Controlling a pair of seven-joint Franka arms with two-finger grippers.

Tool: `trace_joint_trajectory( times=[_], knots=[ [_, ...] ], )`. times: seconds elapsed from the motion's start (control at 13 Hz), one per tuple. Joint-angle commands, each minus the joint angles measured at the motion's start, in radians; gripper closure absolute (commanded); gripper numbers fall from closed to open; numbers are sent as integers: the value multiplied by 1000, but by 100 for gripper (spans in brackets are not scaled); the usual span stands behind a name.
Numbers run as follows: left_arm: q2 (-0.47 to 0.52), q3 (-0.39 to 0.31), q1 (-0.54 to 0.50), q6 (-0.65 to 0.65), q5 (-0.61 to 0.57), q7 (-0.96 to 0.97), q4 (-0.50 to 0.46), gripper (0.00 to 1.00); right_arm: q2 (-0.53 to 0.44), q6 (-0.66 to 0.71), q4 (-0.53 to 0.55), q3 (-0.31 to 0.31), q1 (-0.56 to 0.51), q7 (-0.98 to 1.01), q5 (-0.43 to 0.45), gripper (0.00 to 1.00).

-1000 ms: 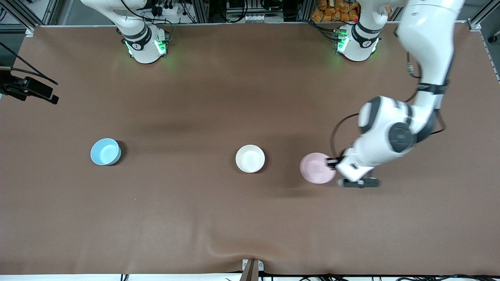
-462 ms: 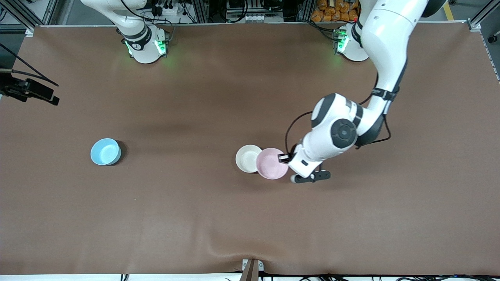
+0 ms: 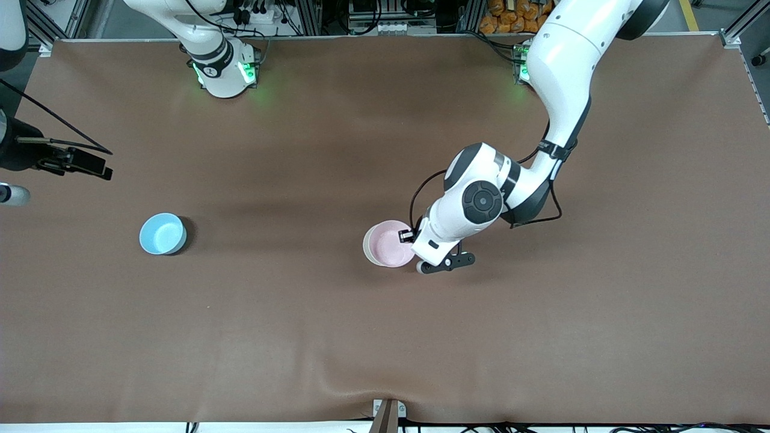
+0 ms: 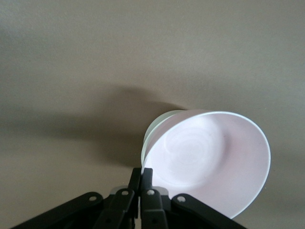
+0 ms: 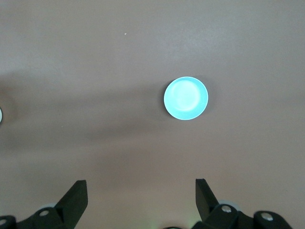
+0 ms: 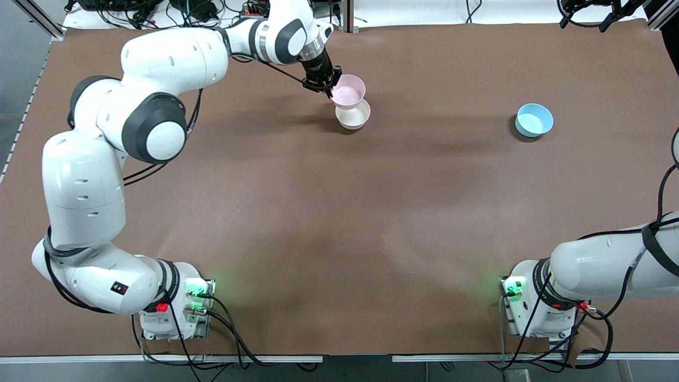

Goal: Stack pink and blue bowls on white bowl
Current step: 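Lower the pink bowl into the white bowl while the right gripper reaches the blue bowl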

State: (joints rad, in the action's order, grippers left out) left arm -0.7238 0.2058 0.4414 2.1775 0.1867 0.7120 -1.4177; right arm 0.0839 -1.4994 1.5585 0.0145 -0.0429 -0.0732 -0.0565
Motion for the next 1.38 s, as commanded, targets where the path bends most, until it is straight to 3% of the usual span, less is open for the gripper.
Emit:
trace_joint_trajectory(
  times=[0.0, 0.23, 0.46, 0.69, 0.92, 1.31],
  knots=[
    [-32, -11, 26, -16, 17, 14, 34, 100, 57, 8, -32, -1, 8, 4, -2, 0],
    [-42, -11, 40, -16, 22, 18, 32, 100, 135, 30, -31, -1, 37, 1, -2, 0],
    [-43, -11, 43, -12, 22, 26, 32, 100, 177, 36, -34, 1, 26, -3, -9, 0],
    [-75, -14, 52, 44, 17, 23, 34, 100, 284, 31, -26, 2, -17, 15, 1, 0],
    [-77, -19, 53, 47, 16, 15, 34, 100, 356, -108, 8, 4, -57, 99, 50, 0],
    [-111, -19, 56, 106, 13, 14, 32, 100, 362, -379, 185, 4, -121, 179, 53, 0]
  ],
)
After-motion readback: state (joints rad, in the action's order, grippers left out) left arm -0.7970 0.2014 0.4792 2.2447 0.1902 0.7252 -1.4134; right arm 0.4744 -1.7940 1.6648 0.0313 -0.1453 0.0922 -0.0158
